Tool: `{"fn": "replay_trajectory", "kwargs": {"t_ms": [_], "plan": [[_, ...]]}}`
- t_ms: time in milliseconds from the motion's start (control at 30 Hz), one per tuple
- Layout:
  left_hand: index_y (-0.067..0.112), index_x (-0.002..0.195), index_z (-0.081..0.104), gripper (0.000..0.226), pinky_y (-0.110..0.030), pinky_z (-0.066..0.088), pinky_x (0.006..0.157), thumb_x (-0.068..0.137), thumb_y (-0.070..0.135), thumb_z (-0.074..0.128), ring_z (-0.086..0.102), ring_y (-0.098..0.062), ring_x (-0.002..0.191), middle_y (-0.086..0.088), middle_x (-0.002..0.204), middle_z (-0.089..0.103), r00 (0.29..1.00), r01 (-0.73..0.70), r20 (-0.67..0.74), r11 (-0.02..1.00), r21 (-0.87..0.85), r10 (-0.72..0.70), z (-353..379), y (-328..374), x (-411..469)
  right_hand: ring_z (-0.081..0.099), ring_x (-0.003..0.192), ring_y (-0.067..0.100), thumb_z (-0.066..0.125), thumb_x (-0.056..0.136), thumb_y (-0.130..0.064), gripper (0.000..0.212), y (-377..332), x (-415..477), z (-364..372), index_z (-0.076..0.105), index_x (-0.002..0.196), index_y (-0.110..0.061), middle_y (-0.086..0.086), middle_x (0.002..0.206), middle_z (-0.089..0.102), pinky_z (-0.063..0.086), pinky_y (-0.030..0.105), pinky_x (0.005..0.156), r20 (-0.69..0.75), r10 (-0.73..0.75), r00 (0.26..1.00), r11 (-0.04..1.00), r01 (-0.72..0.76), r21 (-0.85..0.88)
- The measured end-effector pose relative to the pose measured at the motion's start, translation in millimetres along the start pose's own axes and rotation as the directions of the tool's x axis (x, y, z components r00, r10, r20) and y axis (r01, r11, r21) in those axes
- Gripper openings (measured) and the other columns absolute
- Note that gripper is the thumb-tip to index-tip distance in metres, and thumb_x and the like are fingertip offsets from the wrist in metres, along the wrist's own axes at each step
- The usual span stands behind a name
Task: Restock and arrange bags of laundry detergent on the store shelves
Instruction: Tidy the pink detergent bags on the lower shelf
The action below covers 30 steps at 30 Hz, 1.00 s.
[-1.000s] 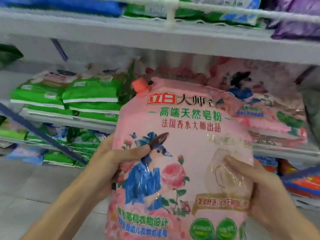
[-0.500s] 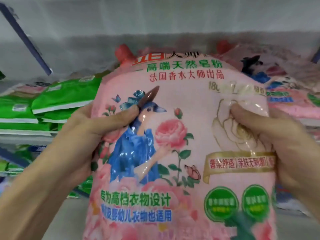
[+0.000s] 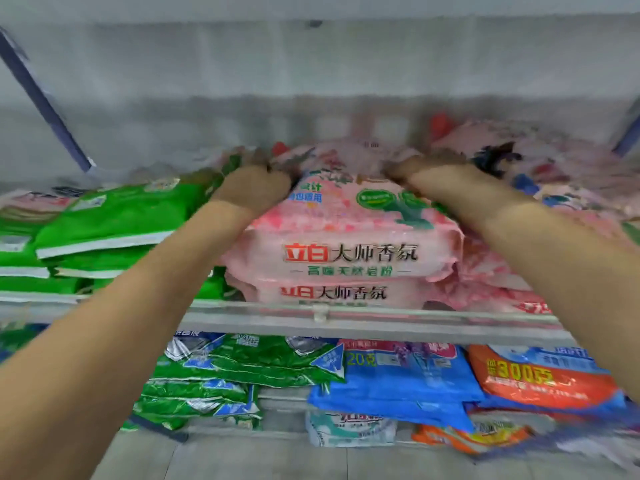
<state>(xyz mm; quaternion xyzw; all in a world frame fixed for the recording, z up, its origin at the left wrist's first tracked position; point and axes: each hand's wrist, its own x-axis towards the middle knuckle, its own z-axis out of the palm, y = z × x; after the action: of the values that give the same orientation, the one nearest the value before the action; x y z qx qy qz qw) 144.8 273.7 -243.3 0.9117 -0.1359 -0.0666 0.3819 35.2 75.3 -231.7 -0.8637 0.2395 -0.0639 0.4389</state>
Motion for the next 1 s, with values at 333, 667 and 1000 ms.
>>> {"fn": "replay_trajectory", "kwargs": {"t_ms": [333,667,1000], "plan": [[0.059,0.153,0.01,0.116,-0.032,0.024,0.117,0.054,0.094,0.061,0.027,-0.009,0.15,0.022,0.165,0.018,0.901,-0.31,0.383,0.92,0.238,0.205,-16,13,-85,0.056,0.118,0.028,0.043,0.106,-0.044,0.044,10,-34,-8,0.059,0.13,-0.011,0.017,0.136,0.059,0.041,0.029,0.094,0.065,-0.131,0.989,0.983,0.138,-0.124],[0.069,0.122,0.055,0.07,-0.007,0.054,0.063,0.061,0.055,0.087,0.066,0.006,0.091,0.031,0.125,0.055,0.886,-0.454,0.121,0.891,0.027,0.447,-9,-3,-65,0.049,0.125,-0.008,0.082,0.078,-0.048,0.07,32,-61,11,0.052,0.14,-0.052,-0.031,0.138,0.055,0.031,0.002,0.099,-0.066,-0.465,0.883,0.864,0.437,-0.251],[0.062,0.137,0.048,0.063,-0.048,0.044,0.113,0.077,0.083,0.05,0.047,-0.022,0.142,0.008,0.157,0.044,0.854,-0.508,0.03,0.818,0.268,0.52,7,-26,-68,0.041,0.144,0.019,0.081,0.082,-0.042,0.067,48,-66,29,0.056,0.144,-0.04,-0.013,0.149,0.054,0.021,0.026,0.125,-0.168,-0.466,0.869,0.848,0.385,-0.364]]}}
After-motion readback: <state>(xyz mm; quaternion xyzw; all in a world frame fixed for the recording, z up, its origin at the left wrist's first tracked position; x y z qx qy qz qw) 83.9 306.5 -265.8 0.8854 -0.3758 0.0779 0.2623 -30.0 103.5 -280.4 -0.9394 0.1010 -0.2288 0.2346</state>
